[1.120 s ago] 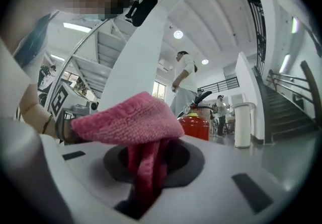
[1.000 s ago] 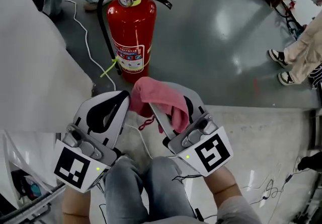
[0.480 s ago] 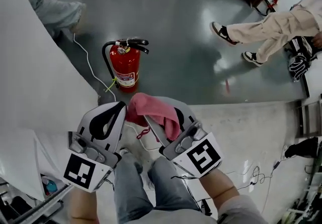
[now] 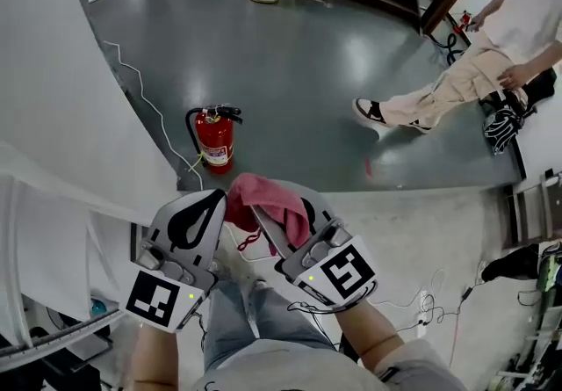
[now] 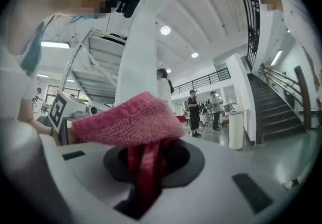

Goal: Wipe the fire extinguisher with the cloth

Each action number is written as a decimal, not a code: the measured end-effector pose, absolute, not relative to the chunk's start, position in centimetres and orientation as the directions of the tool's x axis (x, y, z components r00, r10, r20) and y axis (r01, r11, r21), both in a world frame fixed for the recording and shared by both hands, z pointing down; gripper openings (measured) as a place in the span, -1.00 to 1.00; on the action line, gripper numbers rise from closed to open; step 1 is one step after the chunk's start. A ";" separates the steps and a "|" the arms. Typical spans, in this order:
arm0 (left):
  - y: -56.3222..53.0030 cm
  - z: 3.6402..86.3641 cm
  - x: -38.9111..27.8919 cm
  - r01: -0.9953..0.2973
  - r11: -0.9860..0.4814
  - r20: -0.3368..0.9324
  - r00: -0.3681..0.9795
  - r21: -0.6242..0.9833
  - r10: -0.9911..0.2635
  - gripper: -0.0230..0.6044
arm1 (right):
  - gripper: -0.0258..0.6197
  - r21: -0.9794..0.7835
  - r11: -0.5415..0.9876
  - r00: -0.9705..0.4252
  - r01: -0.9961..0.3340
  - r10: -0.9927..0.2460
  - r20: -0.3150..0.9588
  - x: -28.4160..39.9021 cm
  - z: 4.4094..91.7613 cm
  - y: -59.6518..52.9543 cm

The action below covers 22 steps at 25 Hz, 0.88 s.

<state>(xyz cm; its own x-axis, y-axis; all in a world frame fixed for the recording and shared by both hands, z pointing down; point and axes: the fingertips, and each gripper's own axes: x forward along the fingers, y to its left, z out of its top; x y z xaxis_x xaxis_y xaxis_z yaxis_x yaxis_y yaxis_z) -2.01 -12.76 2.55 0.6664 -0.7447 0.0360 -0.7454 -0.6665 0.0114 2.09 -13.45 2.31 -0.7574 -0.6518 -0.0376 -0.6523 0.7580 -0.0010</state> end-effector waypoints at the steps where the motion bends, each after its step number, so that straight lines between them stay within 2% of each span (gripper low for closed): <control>1: -12.1 1.8 -1.7 -0.746 -0.666 0.041 0.666 -0.001 -0.745 -0.91 | -0.72 0.001 0.759 -0.758 -0.651 -0.650 -0.046 2.3 1.6 -12.9; 13: -7.4 -1.5 0.9 -0.756 -0.654 0.006 0.654 -0.027 -0.756 -0.91 | -0.72 0.051 0.790 -0.792 -0.611 -0.608 -0.066 3.6 -1.6 -8.1; 22: -7.0 -2.0 0.0 -0.768 -0.639 -0.027 0.640 -0.034 -0.768 -0.91 | -0.72 0.051 0.790 -0.791 -0.611 -0.608 -0.071 3.2 -1.6 -7.7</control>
